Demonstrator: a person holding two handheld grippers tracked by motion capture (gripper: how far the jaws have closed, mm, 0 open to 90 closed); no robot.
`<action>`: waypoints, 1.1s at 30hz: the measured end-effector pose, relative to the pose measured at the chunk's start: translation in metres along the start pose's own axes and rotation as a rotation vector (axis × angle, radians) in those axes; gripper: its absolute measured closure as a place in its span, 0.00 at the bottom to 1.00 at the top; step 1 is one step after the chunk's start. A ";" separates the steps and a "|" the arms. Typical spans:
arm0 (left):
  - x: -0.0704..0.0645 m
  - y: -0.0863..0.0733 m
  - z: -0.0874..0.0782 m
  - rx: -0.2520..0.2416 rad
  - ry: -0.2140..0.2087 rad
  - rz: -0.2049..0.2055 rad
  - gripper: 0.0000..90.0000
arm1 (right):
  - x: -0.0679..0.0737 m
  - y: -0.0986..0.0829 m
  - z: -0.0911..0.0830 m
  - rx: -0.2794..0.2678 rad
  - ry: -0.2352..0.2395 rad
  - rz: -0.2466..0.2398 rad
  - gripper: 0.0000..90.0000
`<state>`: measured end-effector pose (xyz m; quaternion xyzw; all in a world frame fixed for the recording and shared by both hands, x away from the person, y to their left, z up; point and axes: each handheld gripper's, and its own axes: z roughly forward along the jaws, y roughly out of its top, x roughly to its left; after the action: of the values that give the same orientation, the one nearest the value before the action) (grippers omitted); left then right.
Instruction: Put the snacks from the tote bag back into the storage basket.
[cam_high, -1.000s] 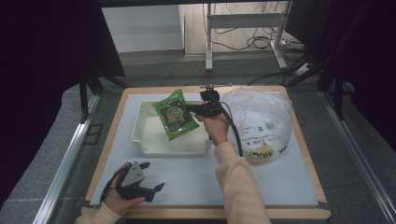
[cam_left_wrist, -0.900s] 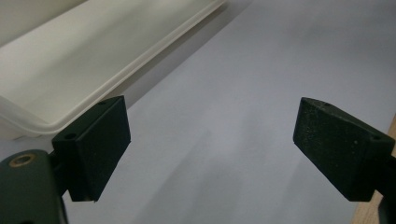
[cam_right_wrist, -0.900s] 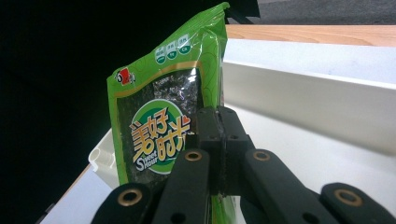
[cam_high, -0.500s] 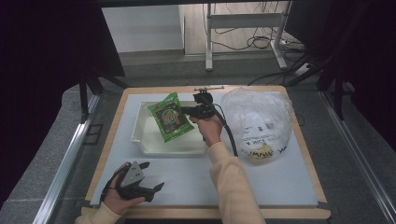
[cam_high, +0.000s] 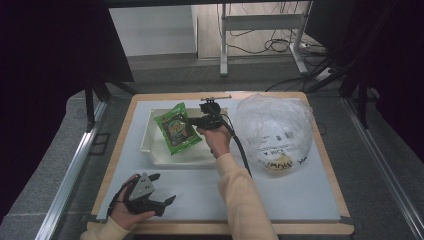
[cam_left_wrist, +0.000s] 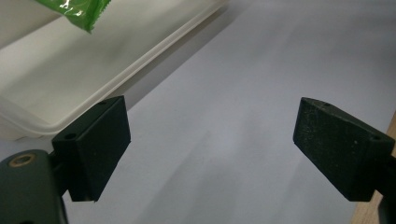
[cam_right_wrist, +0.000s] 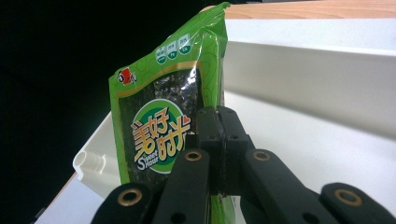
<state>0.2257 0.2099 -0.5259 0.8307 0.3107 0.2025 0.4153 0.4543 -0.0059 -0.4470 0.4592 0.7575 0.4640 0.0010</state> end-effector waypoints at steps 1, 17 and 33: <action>0.000 0.000 0.000 0.000 0.001 -0.001 0.12 | 0.000 0.000 0.000 0.000 0.000 0.000 1.00; 0.000 0.000 -0.001 -0.003 -0.001 0.002 0.12 | 0.005 -0.006 0.023 0.010 -0.016 0.020 1.00; 0.000 0.000 -0.001 -0.002 0.000 0.006 0.12 | -0.004 -0.015 0.057 0.023 -0.079 0.096 1.00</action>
<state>0.2250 0.2102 -0.5251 0.8313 0.3079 0.2041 0.4152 0.4706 0.0291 -0.4919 0.5129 0.7391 0.4366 0.0032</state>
